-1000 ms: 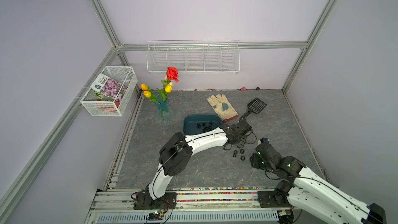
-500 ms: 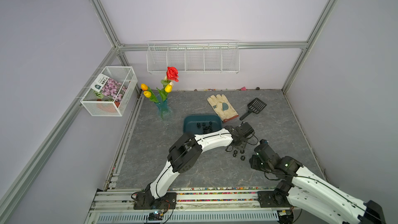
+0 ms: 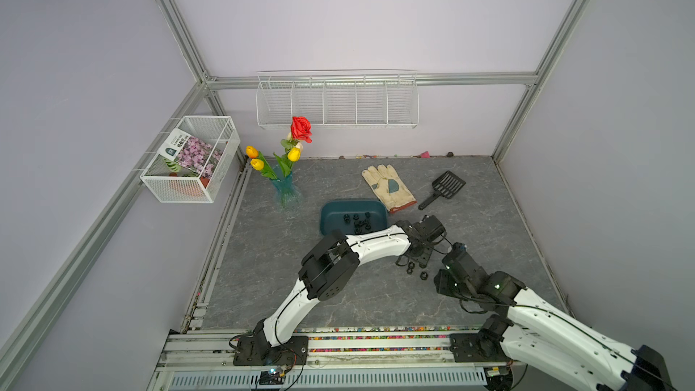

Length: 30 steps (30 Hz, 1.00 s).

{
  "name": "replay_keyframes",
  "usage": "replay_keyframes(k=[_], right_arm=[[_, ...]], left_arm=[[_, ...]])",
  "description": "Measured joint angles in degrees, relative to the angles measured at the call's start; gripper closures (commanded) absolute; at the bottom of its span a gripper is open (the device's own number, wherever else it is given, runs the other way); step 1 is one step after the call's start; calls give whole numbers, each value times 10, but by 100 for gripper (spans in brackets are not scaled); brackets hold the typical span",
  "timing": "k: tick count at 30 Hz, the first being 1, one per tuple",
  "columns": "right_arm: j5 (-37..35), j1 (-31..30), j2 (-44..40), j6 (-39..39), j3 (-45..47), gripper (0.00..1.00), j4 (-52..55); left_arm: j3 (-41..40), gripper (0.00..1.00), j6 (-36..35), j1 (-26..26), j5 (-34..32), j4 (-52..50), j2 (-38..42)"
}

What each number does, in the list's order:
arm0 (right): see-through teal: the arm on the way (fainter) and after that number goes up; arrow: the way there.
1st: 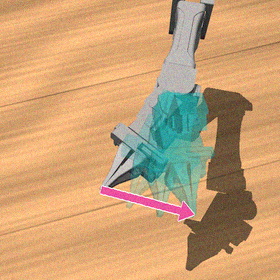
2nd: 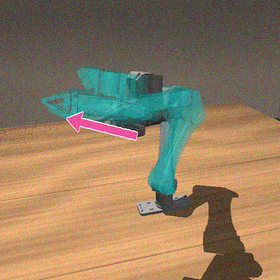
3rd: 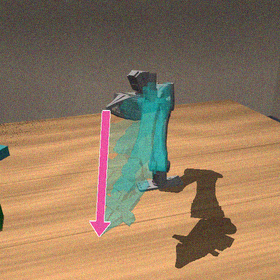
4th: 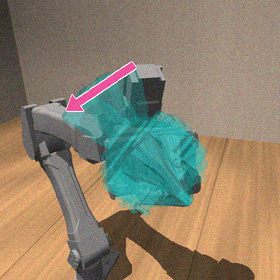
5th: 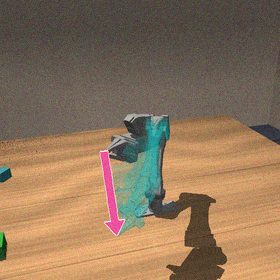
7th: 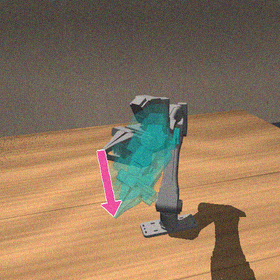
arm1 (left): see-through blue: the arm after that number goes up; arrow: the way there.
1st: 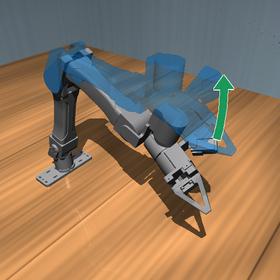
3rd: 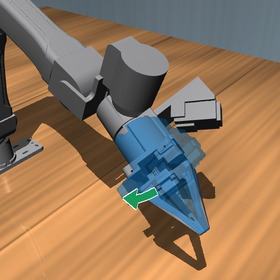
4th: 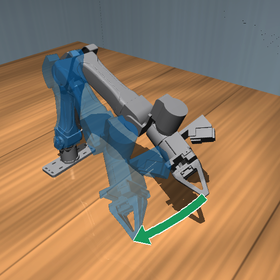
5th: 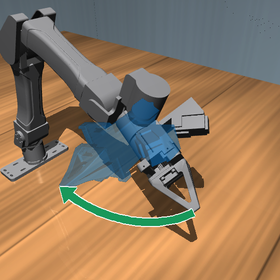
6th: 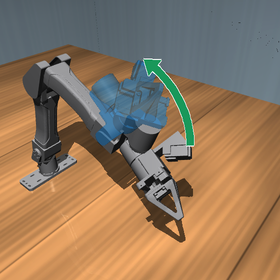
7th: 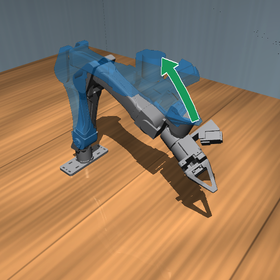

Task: Put the nuts on the desktop into the storage box
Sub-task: Pick up the nut from the center of the board, then place the nut in the storage box.

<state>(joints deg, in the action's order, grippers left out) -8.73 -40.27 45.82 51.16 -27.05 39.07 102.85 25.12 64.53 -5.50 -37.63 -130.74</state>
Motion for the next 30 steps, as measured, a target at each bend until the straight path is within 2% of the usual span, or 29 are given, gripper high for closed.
replay_keyframes(k=[4, 16, 22, 30], right_arm=[[0, 0, 0, -1, 0, 59, -3], [5, 0, 4, -3, 0, 59, -12], [9, 0, 4, -7, 0, 59, -14], [15, 0, 16, -15, -2, 59, -27]], left_arm=[[0, 59, 2, 0, 0, -2, 0], [2, 78, 12, 0, -7, -10, 0], [3, 80, 12, 0, -14, -11, 0], [4, 79, 4, 1, -58, -40, 12]])
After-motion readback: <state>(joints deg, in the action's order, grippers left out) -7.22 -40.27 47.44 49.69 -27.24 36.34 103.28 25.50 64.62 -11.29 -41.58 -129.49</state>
